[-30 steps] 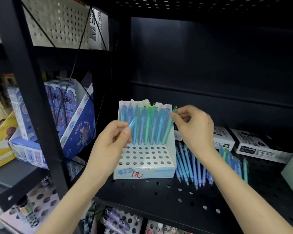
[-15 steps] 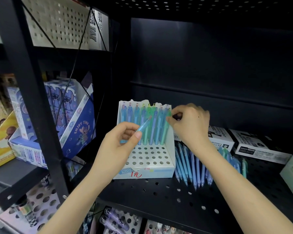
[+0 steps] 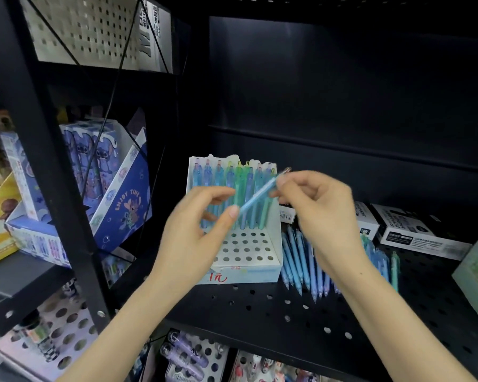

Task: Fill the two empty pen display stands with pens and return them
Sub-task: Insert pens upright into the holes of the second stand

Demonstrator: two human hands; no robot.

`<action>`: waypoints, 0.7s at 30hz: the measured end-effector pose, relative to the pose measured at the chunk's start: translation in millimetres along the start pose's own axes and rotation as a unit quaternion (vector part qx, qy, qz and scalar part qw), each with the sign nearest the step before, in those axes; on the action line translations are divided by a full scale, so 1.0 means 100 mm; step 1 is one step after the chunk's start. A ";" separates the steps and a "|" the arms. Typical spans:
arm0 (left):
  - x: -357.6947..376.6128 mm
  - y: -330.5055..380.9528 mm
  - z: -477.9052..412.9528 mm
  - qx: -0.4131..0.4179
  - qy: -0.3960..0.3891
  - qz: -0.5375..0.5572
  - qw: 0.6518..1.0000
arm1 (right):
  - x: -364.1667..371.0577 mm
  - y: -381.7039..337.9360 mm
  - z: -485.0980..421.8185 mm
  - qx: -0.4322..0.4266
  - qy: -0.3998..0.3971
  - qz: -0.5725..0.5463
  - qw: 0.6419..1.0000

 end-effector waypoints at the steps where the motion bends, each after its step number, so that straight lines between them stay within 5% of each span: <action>1: -0.07 -0.02 0.01 0.013 0.027 -0.036 0.999 | -0.09 0.01 -0.03 0.004 0.029 0.006 1.000; 5: -0.26 -0.18 0.07 -0.008 0.106 -0.108 0.988 | -0.30 0.02 -0.11 -0.035 0.105 0.160 0.981; 8: -0.21 -0.36 0.09 -0.077 0.071 -0.093 0.990 | -0.24 -0.01 -0.11 -0.071 0.104 0.240 0.962; 14: -0.07 -0.58 0.16 -0.161 0.004 -0.014 0.987 | -0.16 -0.02 -0.16 -0.098 0.113 0.257 0.955; 21: -0.06 -0.62 0.17 -0.152 -0.005 0.022 0.988 | -0.06 0.10 -0.21 -0.098 0.088 0.276 0.952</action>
Point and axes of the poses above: each hand's wrist, its own z-axis away from the middle knuckle, its own x-axis out of the palm, y = z × x, the point moved 5 cm from there along -z, towards the middle knuckle, and after that the axes turned 8 degrees about z, right-handed, at the moved point
